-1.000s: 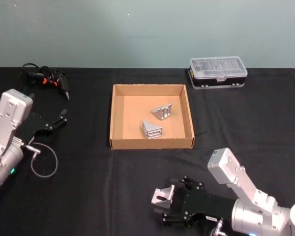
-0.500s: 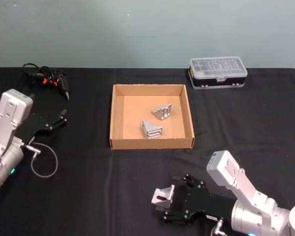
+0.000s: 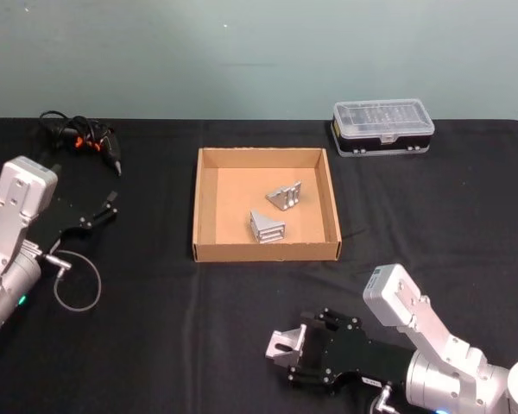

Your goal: Use one hand to pick up the angle iron from the table and place it into the box.

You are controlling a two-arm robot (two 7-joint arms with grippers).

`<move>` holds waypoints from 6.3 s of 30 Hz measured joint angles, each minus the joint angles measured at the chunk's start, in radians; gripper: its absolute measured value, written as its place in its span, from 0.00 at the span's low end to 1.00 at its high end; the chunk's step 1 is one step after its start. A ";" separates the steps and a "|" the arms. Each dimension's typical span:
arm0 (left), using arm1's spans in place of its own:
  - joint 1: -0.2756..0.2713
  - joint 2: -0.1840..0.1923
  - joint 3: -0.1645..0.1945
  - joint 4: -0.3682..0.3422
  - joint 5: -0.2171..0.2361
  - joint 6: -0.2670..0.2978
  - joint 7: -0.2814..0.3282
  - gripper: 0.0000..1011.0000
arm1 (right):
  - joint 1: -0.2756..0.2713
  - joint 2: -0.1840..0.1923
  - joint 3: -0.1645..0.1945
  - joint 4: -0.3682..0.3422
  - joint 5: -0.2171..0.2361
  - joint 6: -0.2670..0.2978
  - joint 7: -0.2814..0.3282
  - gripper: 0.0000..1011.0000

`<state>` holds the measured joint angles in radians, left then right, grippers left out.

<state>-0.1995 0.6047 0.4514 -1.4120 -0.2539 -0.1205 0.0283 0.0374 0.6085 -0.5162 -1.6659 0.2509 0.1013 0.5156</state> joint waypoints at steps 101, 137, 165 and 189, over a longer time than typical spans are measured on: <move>0.000 0.000 0.000 0.000 0.000 0.000 0.000 1.00 | 0.432 -0.250 0.047 0.455 -0.062 0.114 -0.025 0.47; 0.000 0.000 0.000 0.000 0.000 0.000 0.000 1.00 | 0.440 -0.256 0.048 0.469 -0.056 0.113 -0.020 0.99; 0.000 0.000 0.000 0.000 0.000 0.000 0.000 1.00 | 0.311 -0.168 0.094 0.207 -0.019 0.098 -0.047 0.99; 0.000 0.000 0.000 0.000 0.000 0.000 0.000 1.00 | -0.088 -0.175 0.296 -0.062 -0.084 0.006 -0.373 0.99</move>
<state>-0.1996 0.6047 0.4514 -1.4120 -0.2539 -0.1205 0.0283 -0.0502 0.4331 -0.2206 -1.7281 0.1669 0.1074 0.1424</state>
